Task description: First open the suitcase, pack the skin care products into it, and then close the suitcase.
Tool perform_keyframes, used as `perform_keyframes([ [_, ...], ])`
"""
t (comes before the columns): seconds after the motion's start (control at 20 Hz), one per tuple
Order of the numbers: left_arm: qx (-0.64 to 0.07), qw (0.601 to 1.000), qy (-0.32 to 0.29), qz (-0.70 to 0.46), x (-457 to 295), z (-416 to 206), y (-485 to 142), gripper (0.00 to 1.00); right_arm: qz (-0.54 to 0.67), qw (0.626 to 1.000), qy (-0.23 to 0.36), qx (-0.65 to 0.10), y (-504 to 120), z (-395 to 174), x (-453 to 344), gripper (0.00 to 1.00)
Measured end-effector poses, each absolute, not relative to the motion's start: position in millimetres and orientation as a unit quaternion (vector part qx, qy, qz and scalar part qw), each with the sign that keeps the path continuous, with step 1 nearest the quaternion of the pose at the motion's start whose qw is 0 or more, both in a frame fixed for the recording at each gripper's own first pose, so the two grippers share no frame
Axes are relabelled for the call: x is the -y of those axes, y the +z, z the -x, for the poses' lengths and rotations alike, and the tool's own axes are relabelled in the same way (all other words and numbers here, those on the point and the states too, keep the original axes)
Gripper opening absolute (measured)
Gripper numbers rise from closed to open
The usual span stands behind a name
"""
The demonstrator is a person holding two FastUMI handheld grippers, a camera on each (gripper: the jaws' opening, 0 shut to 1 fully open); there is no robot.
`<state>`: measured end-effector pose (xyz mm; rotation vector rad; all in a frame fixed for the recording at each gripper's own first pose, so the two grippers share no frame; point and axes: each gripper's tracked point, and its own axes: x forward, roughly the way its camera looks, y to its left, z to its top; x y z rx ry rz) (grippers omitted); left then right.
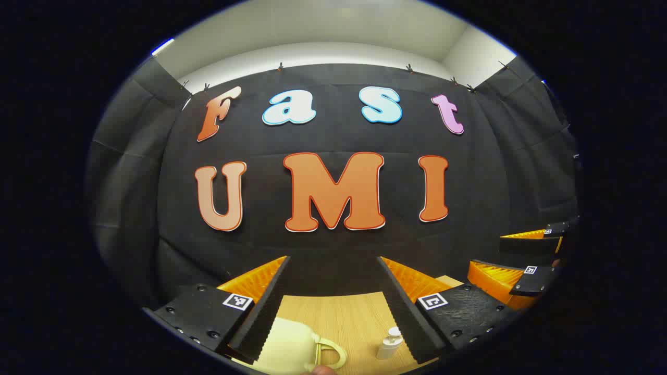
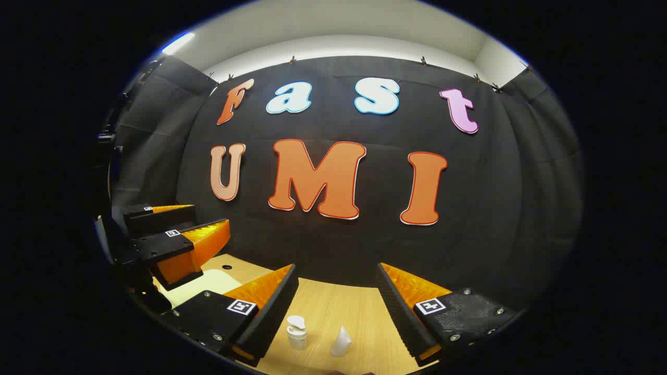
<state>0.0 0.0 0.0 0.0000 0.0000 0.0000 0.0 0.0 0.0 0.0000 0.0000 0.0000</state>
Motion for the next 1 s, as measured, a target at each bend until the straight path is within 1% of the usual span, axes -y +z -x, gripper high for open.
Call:
perform_keyframes([
  [0.3,0.0,1.0,-0.001,0.001,-2.4,-1.2,-0.4,0.99,-0.001,1.0,-0.013,-0.005,-2.6,-3.7,-2.8,0.95],
  [0.9,0.007,1.0,0.0,-0.019,-9.0,-2.7,-3.0,1.0,0.001,1.0,-0.014,-0.004,-3.4,-13.5,-8.3,0.95],
  [1.0,0.002,1.0,-0.003,-0.027,-9.9,-2.2,-6.4,0.99,0.003,1.0,-0.015,-0.005,-4.3,-13.0,-7.0,0.95],
])
